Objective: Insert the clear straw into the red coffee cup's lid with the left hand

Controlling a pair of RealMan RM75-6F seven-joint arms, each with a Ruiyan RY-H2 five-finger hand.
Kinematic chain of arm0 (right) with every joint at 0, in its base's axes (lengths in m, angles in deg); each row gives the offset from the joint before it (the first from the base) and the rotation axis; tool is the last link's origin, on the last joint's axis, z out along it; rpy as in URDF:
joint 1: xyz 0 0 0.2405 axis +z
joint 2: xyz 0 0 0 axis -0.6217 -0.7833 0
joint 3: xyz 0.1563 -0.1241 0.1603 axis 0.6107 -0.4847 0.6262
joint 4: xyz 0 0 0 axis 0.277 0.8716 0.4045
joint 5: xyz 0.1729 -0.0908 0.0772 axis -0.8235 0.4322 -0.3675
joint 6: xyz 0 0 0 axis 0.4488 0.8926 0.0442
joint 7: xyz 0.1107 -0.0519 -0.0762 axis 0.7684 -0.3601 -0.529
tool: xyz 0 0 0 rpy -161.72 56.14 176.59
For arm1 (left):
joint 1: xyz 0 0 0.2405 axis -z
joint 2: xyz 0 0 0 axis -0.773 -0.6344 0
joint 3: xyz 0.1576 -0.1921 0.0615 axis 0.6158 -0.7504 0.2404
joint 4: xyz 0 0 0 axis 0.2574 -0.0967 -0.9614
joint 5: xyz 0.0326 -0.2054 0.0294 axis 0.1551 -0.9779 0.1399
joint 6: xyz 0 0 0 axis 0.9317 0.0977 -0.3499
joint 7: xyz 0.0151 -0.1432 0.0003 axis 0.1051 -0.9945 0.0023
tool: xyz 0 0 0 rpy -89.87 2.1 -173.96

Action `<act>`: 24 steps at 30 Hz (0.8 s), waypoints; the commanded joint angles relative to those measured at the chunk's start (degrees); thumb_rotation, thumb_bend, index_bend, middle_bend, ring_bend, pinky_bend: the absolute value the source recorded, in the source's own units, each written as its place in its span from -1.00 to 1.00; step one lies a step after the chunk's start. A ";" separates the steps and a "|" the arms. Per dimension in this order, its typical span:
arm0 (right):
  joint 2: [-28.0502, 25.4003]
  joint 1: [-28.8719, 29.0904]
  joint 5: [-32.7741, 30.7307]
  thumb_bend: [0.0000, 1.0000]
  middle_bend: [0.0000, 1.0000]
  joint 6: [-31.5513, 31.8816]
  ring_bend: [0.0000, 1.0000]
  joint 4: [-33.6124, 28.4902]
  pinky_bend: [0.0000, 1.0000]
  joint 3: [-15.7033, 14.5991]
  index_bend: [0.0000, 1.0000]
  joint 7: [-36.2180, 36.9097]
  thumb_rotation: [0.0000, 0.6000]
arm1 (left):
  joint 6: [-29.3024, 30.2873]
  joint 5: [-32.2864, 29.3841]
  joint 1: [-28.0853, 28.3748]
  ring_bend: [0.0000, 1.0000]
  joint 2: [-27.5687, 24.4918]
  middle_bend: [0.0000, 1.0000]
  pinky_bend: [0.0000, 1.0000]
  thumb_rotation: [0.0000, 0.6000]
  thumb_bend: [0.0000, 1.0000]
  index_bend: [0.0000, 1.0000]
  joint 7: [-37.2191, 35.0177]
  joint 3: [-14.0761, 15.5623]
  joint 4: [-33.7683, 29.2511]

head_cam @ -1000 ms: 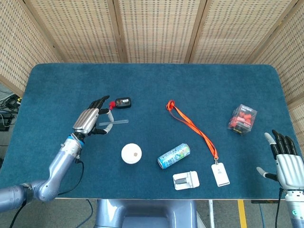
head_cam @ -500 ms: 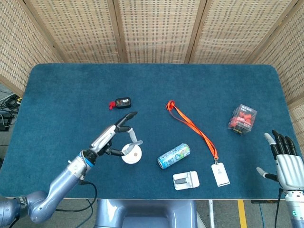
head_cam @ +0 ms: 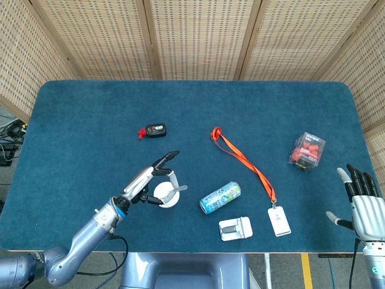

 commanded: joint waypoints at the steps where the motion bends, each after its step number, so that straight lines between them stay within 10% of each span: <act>1: -0.02 0.00 0.06 -0.88 -1.00 0.00 -1.00 -0.02 -1.00 -0.03 -0.80 -0.01 1.00 | 0.01 -0.20 0.07 -1.00 0.34 -1.00 -1.00 1.00 -0.16 0.29 0.24 0.28 0.42; 24: -0.18 -0.06 -0.07 -0.88 -1.00 0.08 -1.00 0.06 -1.00 0.13 -0.80 0.57 1.00 | -1.84 -2.92 2.04 -1.00 5.12 -1.00 -1.00 1.00 -0.16 0.32 -0.89 0.37 5.56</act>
